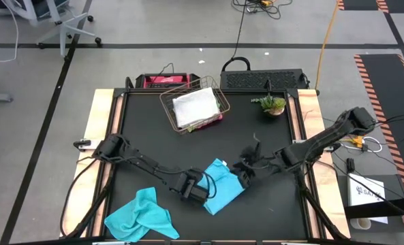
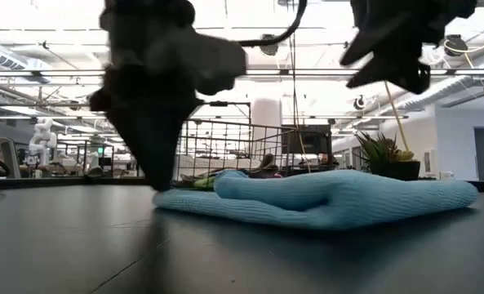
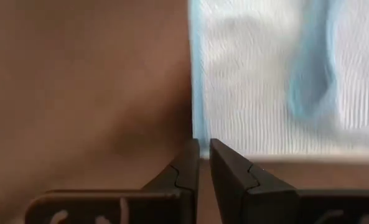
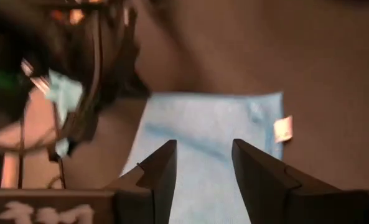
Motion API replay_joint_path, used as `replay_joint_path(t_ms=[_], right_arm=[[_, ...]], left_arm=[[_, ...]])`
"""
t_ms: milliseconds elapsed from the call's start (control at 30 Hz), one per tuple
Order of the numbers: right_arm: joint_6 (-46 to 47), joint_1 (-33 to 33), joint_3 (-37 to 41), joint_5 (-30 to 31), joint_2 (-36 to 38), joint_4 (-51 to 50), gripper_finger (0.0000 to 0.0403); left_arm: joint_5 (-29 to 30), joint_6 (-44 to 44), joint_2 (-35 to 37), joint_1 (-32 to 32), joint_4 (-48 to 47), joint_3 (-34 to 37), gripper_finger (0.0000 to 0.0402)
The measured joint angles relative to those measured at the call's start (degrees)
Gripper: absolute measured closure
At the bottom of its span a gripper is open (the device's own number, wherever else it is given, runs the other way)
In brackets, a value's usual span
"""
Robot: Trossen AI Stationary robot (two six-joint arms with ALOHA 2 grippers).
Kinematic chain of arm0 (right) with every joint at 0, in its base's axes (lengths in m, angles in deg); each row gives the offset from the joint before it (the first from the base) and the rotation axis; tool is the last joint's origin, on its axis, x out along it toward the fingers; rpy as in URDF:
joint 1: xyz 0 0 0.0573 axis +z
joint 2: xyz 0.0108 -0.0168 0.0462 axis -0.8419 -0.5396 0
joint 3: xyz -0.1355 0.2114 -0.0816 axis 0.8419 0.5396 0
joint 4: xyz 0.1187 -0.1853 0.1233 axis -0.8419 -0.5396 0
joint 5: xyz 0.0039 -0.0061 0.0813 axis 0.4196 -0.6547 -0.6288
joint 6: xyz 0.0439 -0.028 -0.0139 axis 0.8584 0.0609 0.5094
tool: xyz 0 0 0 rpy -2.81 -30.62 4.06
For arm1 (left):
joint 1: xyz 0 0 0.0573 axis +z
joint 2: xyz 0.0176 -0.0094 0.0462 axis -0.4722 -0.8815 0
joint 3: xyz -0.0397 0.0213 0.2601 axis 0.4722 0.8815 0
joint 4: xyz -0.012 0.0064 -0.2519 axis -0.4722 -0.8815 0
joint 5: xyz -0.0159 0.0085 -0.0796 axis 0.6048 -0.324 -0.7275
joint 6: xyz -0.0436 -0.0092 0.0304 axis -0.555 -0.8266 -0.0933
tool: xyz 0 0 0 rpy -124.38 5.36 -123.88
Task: Fold microfiber towels
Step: Fold the right light blue microfiber cloth
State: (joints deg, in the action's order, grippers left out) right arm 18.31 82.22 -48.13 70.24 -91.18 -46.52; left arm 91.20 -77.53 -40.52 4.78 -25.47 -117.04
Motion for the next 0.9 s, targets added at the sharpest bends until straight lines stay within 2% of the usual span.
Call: replay_joint_path(t_ms=[133,233,467,700,900], right_arm=[[-3.13,-0.96,-0.04,1.46,3.13,0.01,0.0255],[-5.15,-1.79,-0.04,1.52,4.09,-0.08,0.0255],[-7.29,-2.74,-0.04,1.34,4.19,-0.11,0.0255],[-8.13,-2.72,-0.07,1.12,4.19,-0.39,0.0255],[-8.3,-2.7,-0.07,1.1,4.19,-0.42,0.0255]], left_arm=[[-1.03,0.18,0.0,-1.97,-0.17,0.0,0.0362],[0.95,-0.38,0.0,-2.52,-0.46,0.0,0.0362],[1.33,-1.46,0.0,-1.36,0.65,0.0,0.0362],[-0.81,-0.08,-0.02,-0.52,2.38,0.02,0.0362],[-1.1,-0.24,-0.07,0.2,6.39,3.56,0.0362]])
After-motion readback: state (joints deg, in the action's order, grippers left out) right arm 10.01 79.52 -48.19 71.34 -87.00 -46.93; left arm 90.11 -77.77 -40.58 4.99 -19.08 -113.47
